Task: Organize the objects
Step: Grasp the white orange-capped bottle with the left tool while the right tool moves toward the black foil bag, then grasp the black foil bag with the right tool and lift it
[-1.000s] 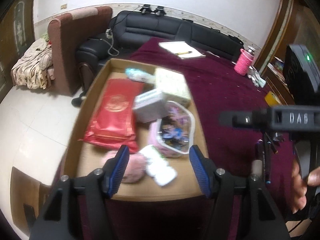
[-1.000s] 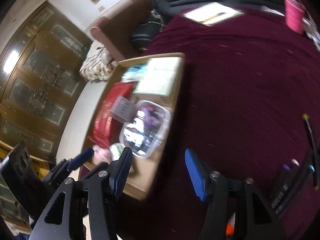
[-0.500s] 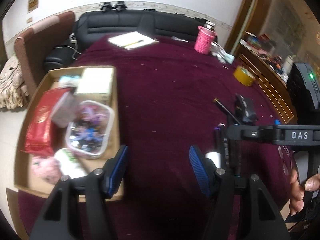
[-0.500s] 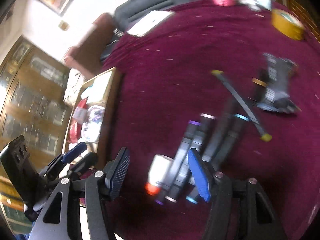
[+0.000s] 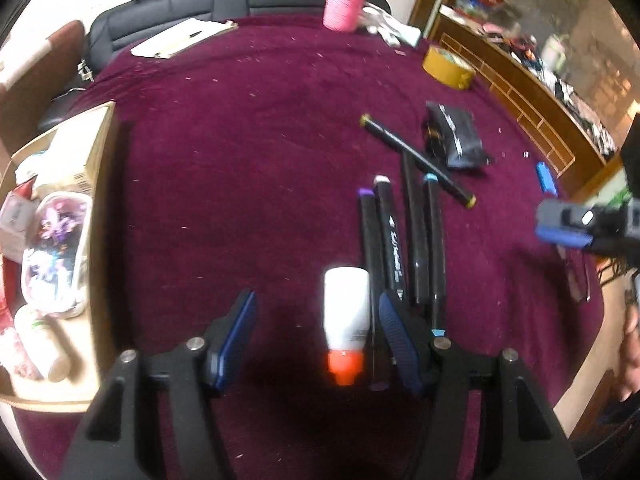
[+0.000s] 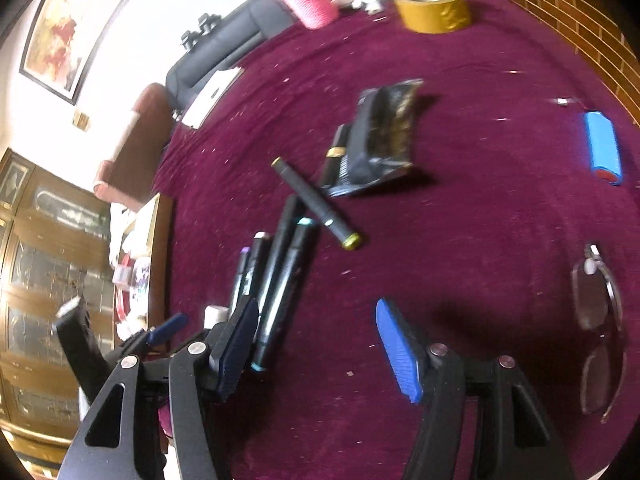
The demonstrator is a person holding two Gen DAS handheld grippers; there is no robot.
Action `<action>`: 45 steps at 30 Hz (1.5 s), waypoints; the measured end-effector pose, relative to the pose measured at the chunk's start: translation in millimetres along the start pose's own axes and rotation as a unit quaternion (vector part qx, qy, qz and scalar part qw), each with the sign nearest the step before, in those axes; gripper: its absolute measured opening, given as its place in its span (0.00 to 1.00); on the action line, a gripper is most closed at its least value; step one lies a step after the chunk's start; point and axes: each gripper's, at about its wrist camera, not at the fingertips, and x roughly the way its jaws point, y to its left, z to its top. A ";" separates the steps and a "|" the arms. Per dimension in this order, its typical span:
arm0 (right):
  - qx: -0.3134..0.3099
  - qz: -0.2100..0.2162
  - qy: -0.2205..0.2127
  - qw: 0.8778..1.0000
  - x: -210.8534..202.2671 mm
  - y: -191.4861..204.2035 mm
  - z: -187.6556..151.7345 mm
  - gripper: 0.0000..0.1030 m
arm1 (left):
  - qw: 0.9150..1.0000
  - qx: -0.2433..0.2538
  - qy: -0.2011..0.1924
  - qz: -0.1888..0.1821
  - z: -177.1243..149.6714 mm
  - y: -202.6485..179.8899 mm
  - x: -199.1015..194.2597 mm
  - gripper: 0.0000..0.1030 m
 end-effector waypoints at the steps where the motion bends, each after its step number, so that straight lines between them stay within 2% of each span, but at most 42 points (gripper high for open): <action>1: 0.003 -0.001 -0.002 1.000 -1.0 -2.1 1.7 0.64 | 1.000 0.005 0.003 0.003 -0.8 -2.1 3.0 0.60; 4: 0.012 -0.009 -0.011 1.000 -6.1 -11.4 11.8 0.64 | 1.000 0.016 0.010 0.017 -3.2 -5.0 14.9 0.59; 5: 0.016 -0.013 -0.012 1.000 -6.4 -13.8 19.8 0.65 | 1.000 0.011 -0.001 0.014 -4.0 -3.1 14.8 0.59; 6: 0.019 -0.017 -0.011 1.000 -6.6 -15.2 24.6 0.68 | 1.000 0.008 -0.003 0.014 -3.9 -1.4 15.3 0.57; 7: 0.022 -0.021 -0.011 0.999 -6.3 -18.3 30.3 0.71 | 1.000 0.003 -0.004 0.016 -3.2 1.0 16.3 0.54; 9: 0.032 -0.034 -0.009 0.999 -1.4 -20.6 48.6 0.73 | 1.000 -0.003 0.003 0.028 -4.4 7.3 22.2 0.39; 12: 0.045 -0.053 -0.005 0.998 11.5 -23.6 76.7 0.74 | 0.999 0.012 -0.015 0.040 -8.2 5.9 23.1 0.38; 14: 0.050 -0.072 0.005 0.996 25.1 -24.1 93.1 0.74 | 0.997 0.034 -0.024 0.063 -11.8 -2.3 24.0 0.38; 17: 0.056 -0.091 0.016 0.994 48.6 -23.0 112.5 0.74 | 0.997 0.024 -0.031 0.064 -12.9 -0.9 23.2 0.38; 21: 0.041 -0.139 0.039 0.989 80.6 -19.9 125.1 0.74 | 0.996 0.021 -0.039 0.072 -15.0 -3.0 22.7 0.38; 22: 0.035 -0.146 0.044 0.988 86.6 -21.2 125.7 0.70 | 0.996 0.020 -0.040 0.074 -15.0 -3.0 22.5 0.38; 24: 0.016 -0.154 0.038 0.987 89.5 -22.8 123.4 0.47 | 0.996 0.015 -0.043 0.074 -15.6 -2.1 22.0 0.38; 25: -0.001 -0.160 0.041 0.986 89.0 -22.0 121.6 0.45 | 0.996 0.015 -0.044 0.074 -15.8 -2.5 22.1 0.38; 27: -0.007 -0.141 0.039 0.989 83.0 -23.9 119.0 0.28 | 0.996 0.014 -0.045 0.075 -16.1 -2.3 22.3 0.38; 29: -0.011 -0.131 0.031 0.991 70.9 -23.5 113.9 0.25 | 0.996 0.009 -0.046 0.074 -15.4 -2.0 22.9 0.38; 35: 0.002 -0.081 0.009 0.997 30.9 -27.0 77.0 0.25 | 0.996 0.006 -0.045 0.071 -11.2 -2.9 25.2 0.43; 38: 0.007 -0.068 -0.001 0.998 15.2 -26.8 65.5 0.25 | 0.997 0.005 -0.052 0.063 -9.9 -1.6 24.2 0.26; 45: 0.006 -0.036 -0.020 0.999 -18.1 -12.2 46.4 0.26 | 0.997 -0.020 -0.066 0.022 -8.8 4.1 15.0 0.25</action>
